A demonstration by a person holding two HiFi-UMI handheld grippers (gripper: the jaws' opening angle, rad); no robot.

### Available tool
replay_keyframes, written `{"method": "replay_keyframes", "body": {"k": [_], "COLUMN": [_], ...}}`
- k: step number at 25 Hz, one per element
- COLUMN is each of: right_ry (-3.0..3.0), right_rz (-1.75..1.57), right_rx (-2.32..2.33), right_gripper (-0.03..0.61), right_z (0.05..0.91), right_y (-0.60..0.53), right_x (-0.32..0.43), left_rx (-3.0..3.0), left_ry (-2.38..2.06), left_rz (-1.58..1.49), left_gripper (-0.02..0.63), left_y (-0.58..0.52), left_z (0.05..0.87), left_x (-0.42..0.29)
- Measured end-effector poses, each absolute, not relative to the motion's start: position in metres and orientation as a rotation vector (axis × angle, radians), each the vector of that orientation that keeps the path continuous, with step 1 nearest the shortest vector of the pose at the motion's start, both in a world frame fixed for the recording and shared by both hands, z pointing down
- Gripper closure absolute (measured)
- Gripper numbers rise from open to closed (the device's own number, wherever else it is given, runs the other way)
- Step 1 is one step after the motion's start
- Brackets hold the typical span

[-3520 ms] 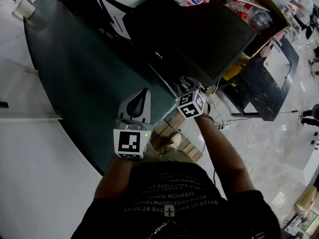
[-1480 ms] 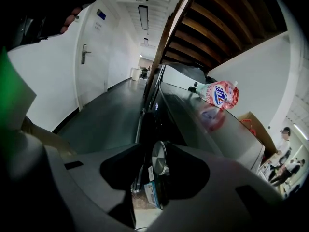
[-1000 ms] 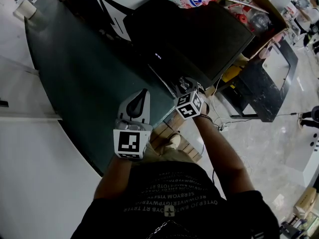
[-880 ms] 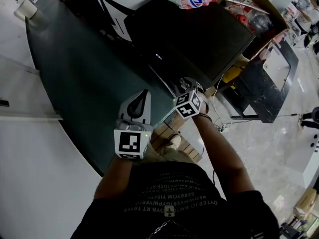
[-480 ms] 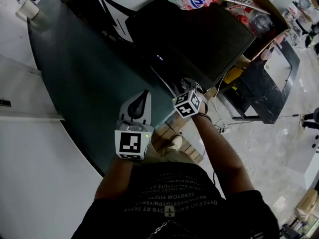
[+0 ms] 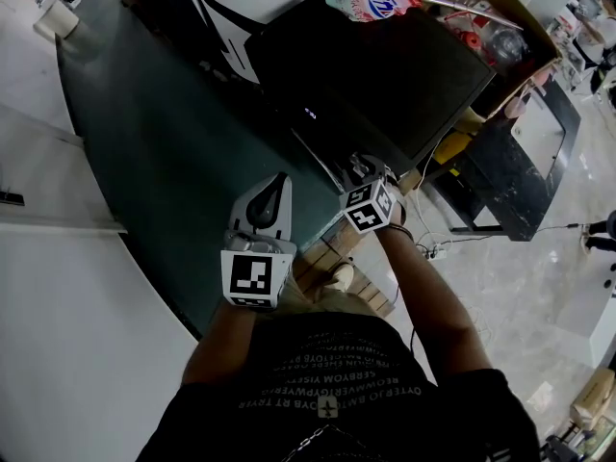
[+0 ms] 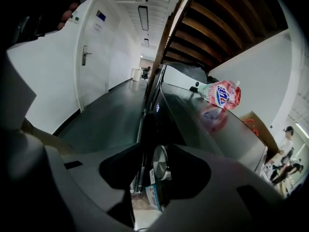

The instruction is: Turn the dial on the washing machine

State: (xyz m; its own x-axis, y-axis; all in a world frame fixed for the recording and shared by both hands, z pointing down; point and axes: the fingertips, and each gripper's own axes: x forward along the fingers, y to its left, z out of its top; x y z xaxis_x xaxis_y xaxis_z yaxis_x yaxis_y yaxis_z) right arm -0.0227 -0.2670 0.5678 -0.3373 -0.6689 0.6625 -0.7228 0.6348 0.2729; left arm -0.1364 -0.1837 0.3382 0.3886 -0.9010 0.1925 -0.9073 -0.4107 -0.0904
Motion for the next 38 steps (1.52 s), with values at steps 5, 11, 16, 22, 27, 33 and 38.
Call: {"method": "replay_keyframes", "body": {"k": [5,11,16,22,27,33,38], "right_ry": [-2.079,-2.141,-2.262,-2.405,-2.485,-2.53,-2.546], "right_rz": [0.094,0.093,0.061,-0.003,-0.061,-0.124,-0.153], "right_rx": [1.104,1.121,1.205,1.287,1.375,1.453,1.476], "right_gripper": [0.419,0.41,0.451,0.533,0.581,0.584,0.584], "right_z": [0.568,0.551,0.498,0.422,0.363,0.313,0.289], "right_y": [-0.262,-0.258,-0.247,-0.224,-0.206,-0.185,-0.176], "right_x": [-0.014,-0.011,0.001,0.017,0.032,0.045,0.049], "left_rx": [2.595,2.61,2.605,2.608,2.619,2.632,2.641], "left_ry": [-1.682,-1.684,-1.709,-1.748,-1.756,-1.781,-1.795], "left_rz": [0.343,0.343,0.322,0.265,0.221,0.179,0.157], "left_gripper": [0.609,0.61,0.611,0.611,0.611,0.611,0.611], "left_y": [-0.181,-0.178,-0.175,-0.172,-0.162,-0.154,-0.154], "left_z": [0.337,0.331,0.321,0.301,0.283,0.265,0.253], "left_x": [-0.135,-0.131,-0.137,-0.14,-0.14,-0.139,-0.138]}}
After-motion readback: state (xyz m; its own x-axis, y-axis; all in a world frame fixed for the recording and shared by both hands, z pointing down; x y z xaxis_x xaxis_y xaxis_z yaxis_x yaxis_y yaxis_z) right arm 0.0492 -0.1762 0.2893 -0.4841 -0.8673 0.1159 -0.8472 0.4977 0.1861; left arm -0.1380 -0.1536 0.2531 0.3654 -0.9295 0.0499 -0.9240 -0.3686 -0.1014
